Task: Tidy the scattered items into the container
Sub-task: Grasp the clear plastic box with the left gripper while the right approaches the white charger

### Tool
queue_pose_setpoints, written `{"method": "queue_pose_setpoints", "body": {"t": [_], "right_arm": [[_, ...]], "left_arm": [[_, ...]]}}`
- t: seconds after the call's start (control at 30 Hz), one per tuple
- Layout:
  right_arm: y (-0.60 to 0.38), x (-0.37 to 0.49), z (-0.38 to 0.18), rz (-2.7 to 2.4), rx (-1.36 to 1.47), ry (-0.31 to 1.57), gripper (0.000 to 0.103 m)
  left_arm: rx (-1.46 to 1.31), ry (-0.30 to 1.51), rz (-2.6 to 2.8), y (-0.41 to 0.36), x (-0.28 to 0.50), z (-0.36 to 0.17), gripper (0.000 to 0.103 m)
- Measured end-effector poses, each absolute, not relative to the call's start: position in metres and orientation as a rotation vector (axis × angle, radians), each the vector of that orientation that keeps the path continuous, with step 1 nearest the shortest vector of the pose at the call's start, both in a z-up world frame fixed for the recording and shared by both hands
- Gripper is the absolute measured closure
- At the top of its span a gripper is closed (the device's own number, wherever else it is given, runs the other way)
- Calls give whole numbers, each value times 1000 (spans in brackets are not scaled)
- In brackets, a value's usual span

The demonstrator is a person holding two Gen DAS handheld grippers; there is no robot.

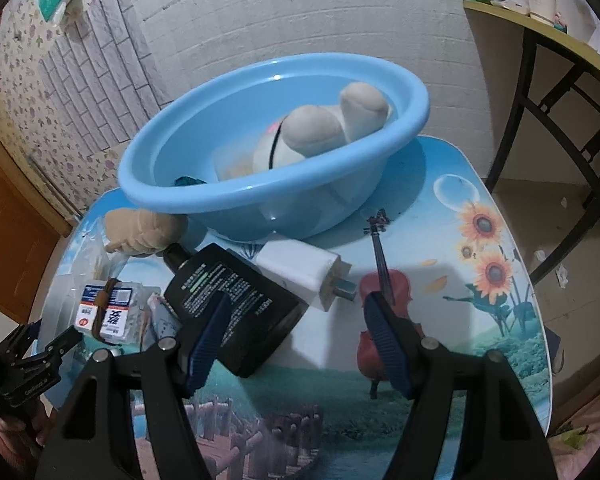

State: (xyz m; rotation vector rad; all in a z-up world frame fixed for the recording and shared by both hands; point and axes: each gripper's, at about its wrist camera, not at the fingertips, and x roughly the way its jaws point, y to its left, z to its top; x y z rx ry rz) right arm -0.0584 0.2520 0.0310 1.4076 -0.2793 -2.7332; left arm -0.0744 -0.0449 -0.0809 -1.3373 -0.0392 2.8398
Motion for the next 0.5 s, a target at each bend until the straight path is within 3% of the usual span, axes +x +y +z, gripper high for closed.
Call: {"method": "queue_pose_setpoints", "body": {"t": [0.23, 0.5], "right_arm": [[253, -69, 27, -2737, 1463, -364, 33], [243, -86, 25, -2801, 1517, -330, 33]], "left_arm": [[-1282, -28, 2866, -44, -78, -84, 32], [-1260, -25, 2860, -45, -80, -84, 32]]}}
